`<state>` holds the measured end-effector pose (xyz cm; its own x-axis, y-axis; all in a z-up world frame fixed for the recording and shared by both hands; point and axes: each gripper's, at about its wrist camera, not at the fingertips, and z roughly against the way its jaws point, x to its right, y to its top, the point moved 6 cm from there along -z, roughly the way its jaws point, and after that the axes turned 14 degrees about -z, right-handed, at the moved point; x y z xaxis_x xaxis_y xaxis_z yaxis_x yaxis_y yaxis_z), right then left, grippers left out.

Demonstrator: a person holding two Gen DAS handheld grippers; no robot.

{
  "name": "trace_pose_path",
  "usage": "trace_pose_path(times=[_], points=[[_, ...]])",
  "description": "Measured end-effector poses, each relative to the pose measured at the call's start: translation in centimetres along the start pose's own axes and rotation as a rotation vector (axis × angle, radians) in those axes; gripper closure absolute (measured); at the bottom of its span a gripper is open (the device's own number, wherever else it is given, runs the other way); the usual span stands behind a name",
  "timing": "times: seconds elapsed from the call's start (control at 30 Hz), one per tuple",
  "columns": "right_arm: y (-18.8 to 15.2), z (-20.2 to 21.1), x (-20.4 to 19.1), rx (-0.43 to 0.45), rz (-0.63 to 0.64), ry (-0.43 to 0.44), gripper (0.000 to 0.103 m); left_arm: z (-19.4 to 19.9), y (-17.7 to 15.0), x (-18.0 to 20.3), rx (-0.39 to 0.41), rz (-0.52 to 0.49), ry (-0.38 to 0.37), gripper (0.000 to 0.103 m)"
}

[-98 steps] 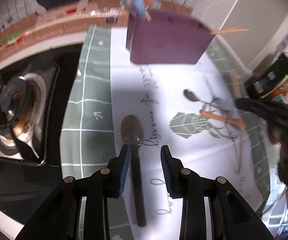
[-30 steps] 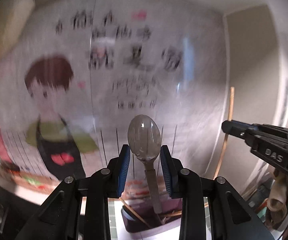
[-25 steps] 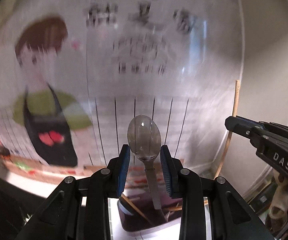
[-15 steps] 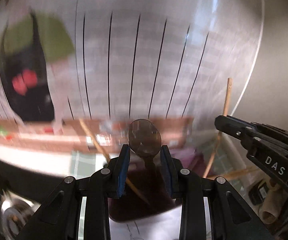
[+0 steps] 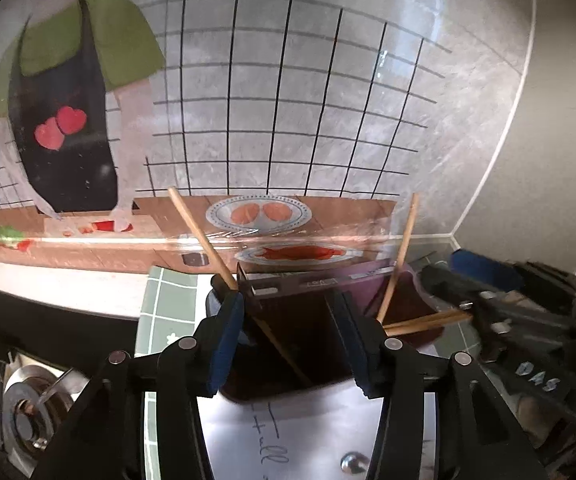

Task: Organize utensils
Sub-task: 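Open the right tool over the holder while the left tool releases the black spoon there, then grasp the white-handled spoon with the left tool while the right tool moves to the wooden spoon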

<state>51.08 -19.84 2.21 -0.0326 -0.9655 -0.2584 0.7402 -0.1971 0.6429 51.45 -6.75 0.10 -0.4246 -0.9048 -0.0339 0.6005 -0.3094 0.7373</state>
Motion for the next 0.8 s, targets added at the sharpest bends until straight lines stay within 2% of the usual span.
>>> trace_pose_path(times=[0.07,0.17,0.27,0.4,0.5,0.6,0.67,0.8], points=[[-0.2,2.3,0.2,0.040,0.015,-0.005,0.046,1.4,0.0,0.1,0.008,0.002,0.009,0.053],[-1.2,4.9,0.6,0.062,0.052,-0.015,0.037,3.7,-0.4,0.4,0.020,0.007,0.014,0.050],[-4.0,5.9,1.3,-0.007,0.104,-0.025,0.025,5.9,-1.5,0.9,0.023,0.012,0.022,0.044],[-9.0,4.9,2.9,-0.176,0.134,-0.027,0.024,7.8,-4.3,1.9,-0.012,0.004,0.010,0.038],[-13.3,3.8,3.9,-0.279,0.163,-0.052,0.024,8.1,-7.5,3.0,-0.070,-0.015,-0.009,0.037],[-16.8,3.4,4.5,-0.336,0.181,-0.064,0.029,7.9,-10.1,4.0,-0.121,-0.024,-0.032,0.037],[-18.6,3.5,4.8,-0.367,0.177,-0.047,0.039,7.5,-11.9,5.0,-0.159,-0.036,-0.070,0.037],[-20.5,3.3,5.1,-0.405,0.176,-0.050,0.040,6.6,-14.5,6.4,-0.224,-0.053,-0.108,0.037]])
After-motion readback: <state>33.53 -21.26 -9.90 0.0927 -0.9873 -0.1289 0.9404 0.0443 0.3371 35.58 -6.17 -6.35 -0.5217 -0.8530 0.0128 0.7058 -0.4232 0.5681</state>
